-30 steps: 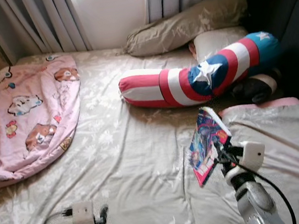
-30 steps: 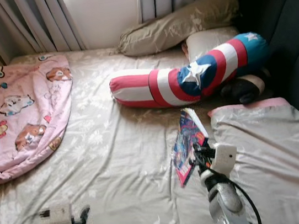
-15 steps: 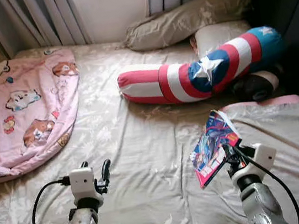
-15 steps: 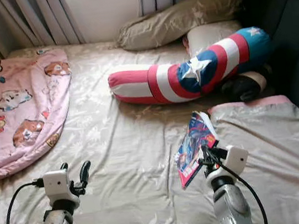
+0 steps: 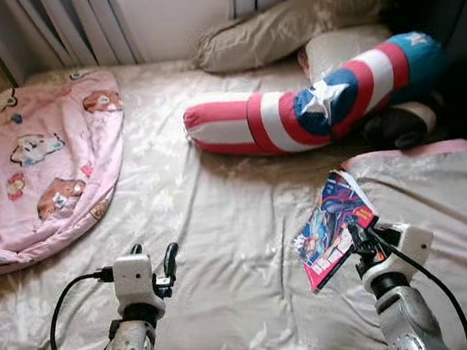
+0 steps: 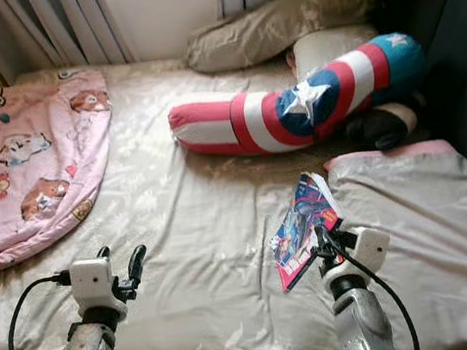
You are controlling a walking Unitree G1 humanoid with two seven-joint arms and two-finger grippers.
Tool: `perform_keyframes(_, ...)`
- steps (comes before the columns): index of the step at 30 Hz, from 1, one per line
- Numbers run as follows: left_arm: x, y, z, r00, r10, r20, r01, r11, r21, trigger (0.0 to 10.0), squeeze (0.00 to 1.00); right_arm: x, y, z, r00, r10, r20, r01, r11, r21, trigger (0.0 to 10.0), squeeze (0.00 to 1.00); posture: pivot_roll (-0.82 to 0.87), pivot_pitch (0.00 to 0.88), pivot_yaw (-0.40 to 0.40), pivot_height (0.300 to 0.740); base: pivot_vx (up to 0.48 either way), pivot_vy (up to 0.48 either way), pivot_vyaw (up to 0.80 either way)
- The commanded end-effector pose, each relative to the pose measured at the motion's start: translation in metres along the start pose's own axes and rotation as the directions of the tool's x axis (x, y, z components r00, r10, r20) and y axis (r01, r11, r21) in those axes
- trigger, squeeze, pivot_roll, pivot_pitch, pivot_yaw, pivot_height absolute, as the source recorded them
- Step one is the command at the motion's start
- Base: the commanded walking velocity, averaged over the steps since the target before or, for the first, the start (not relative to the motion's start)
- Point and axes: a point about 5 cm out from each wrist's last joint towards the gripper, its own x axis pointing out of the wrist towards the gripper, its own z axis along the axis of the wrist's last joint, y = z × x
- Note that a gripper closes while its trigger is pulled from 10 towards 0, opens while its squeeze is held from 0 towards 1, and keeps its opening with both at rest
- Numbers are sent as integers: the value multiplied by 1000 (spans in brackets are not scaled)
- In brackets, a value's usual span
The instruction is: Clean up the room
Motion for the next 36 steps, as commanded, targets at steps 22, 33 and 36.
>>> perform_keyframes(22, -1, 5, -7, 999, -4, -52, 4, 1000, 0, 10000, 0, 4, 16, 2, 997, 60, 54, -63, 996, 59, 10000, 0, 149, 96, -25, 637, 0, 0, 0)
perform_keyframes(33, 2, 5, -9, 999, -23, -46, 24, 1000, 15, 10000, 0, 5, 18, 1, 996, 80, 49, -83, 994, 70, 10000, 0, 149, 96, -22, 637, 0, 0, 0)
perform_keyframes(36, 2, 5, -10, 998, -26, -50, 28, 999, 22, 10000, 0, 5, 19, -1, 995, 90, 37, -92, 994, 59, 10000, 0, 150, 96, -22, 637, 0, 0, 0)
